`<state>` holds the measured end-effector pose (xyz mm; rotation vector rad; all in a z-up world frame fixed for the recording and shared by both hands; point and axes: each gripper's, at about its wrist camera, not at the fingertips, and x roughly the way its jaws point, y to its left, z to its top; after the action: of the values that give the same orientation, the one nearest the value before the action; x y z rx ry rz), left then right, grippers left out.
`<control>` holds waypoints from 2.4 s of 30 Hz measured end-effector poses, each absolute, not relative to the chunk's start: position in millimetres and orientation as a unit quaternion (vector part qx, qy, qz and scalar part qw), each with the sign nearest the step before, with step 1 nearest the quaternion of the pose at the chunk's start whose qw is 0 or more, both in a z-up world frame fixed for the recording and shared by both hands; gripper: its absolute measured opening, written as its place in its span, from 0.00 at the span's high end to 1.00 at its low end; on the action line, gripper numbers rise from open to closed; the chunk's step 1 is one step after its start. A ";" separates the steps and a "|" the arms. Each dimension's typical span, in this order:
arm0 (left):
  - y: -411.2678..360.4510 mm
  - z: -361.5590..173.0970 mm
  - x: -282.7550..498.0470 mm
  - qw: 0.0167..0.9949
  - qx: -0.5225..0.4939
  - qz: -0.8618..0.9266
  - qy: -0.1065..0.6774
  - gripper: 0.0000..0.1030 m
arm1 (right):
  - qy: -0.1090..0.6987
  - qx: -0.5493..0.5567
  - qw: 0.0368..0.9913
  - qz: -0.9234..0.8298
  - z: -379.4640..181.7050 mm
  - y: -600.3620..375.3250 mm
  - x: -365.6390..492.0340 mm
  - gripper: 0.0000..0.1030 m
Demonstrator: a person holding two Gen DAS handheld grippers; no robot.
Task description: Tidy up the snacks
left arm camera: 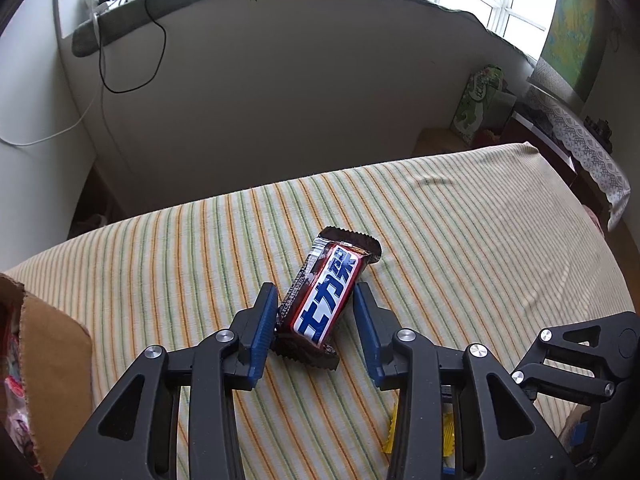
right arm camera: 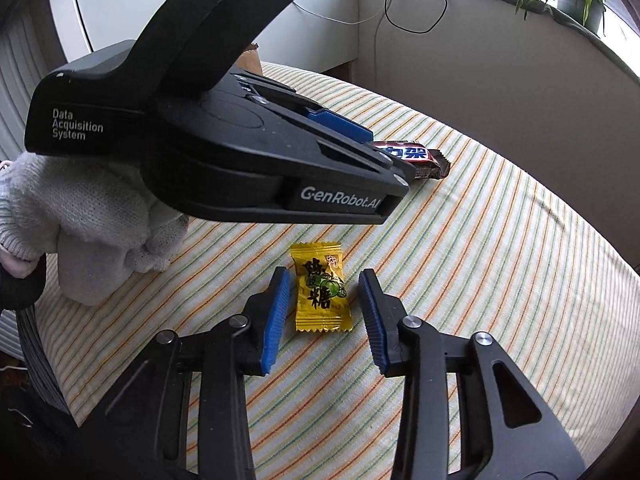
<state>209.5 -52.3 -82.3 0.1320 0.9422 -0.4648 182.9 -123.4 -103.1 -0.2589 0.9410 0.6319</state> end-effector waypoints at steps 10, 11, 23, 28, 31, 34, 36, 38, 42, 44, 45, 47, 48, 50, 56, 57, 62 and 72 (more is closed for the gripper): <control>-46.4 -86.9 215.8 0.868 0.045 -0.204 0.450 0.74 | 0.443 -0.123 0.839 0.292 -101.7 -132.4 179.2 0.75; -43.3 -86.8 215.2 0.869 0.038 -0.203 0.451 0.74 | 0.443 -0.121 0.839 0.292 -101.6 -132.0 180.1 0.75; -17.3 -72.1 183.6 0.880 0.013 -0.183 0.437 0.74 | 0.433 -0.104 0.853 0.272 -88.6 -144.8 169.5 0.75; -8.6 -55.3 162.4 0.889 0.002 -0.181 0.421 0.74 | 0.419 -0.105 0.861 0.268 -71.2 -143.1 150.2 0.75; -3.3 -46.0 149.6 0.894 -0.001 -0.178 0.410 0.74 | 0.410 -0.104 0.865 0.268 -58.4 -141.6 150.0 0.76; 7.2 -35.6 136.1 0.901 -0.005 -0.172 0.399 0.74 | 0.400 -0.104 0.869 0.272 -44.7 -136.4 146.1 0.76; 15.2 -29.9 127.2 0.905 -0.003 -0.165 0.392 0.74 | 0.394 -0.107 0.871 0.275 -36.7 -128.8 143.5 0.76; 24.4 -25.7 118.7 0.908 -0.006 -0.159 0.387 0.74 | 0.387 -0.110 0.871 0.280 -33.3 -118.6 142.3 0.76; 47.2 -18.0 102.5 0.914 -0.016 -0.144 0.378 0.74 | 0.375 -0.115 0.872 0.294 -22.7 -94.9 140.0 0.76; 60.1 -14.8 95.4 0.918 -0.018 -0.134 0.374 0.74 | 0.369 -0.117 0.871 0.304 -17.1 -82.0 137.8 0.76; 66.5 -13.4 92.0 0.919 -0.020 -0.128 0.372 0.74 | 0.366 -0.118 0.870 0.308 -14.4 -74.0 137.8 0.76; 79.0 -11.9 86.2 0.921 -0.028 -0.117 0.370 0.74 | 0.361 -0.121 0.869 0.317 -12.7 -57.5 139.6 0.76; 86.7 -10.9 83.2 0.922 -0.033 -0.112 0.369 0.74 | 0.358 -0.121 0.868 0.322 -11.2 -51.5 139.5 0.76; 98.5 -9.6 76.9 0.925 -0.033 -0.098 0.366 0.74 | 0.355 -0.124 0.866 0.330 -8.5 -36.8 141.1 0.76; 128.2 -8.0 62.2 0.931 -0.030 -0.065 0.359 0.74 | 0.353 -0.126 0.858 0.351 -2.9 0.2 141.5 0.76; 133.3 -7.8 60.0 0.932 -0.031 -0.060 0.357 0.74 | 0.353 -0.126 0.857 0.355 -2.9 4.9 141.6 0.76; 151.0 -7.1 52.5 0.933 -0.039 -0.046 0.354 0.74 | 0.354 -0.128 0.851 0.364 -2.7 29.8 143.5 0.76; 175.6 -6.1 47.1 0.936 -0.049 -0.028 0.348 0.74 | 0.357 -0.136 0.845 0.374 -4.9 63.8 152.3 0.76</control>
<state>47.1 175.6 -6.1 -0.1007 0.7120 -0.0571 152.3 63.8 -4.9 -0.2864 0.7543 0.7892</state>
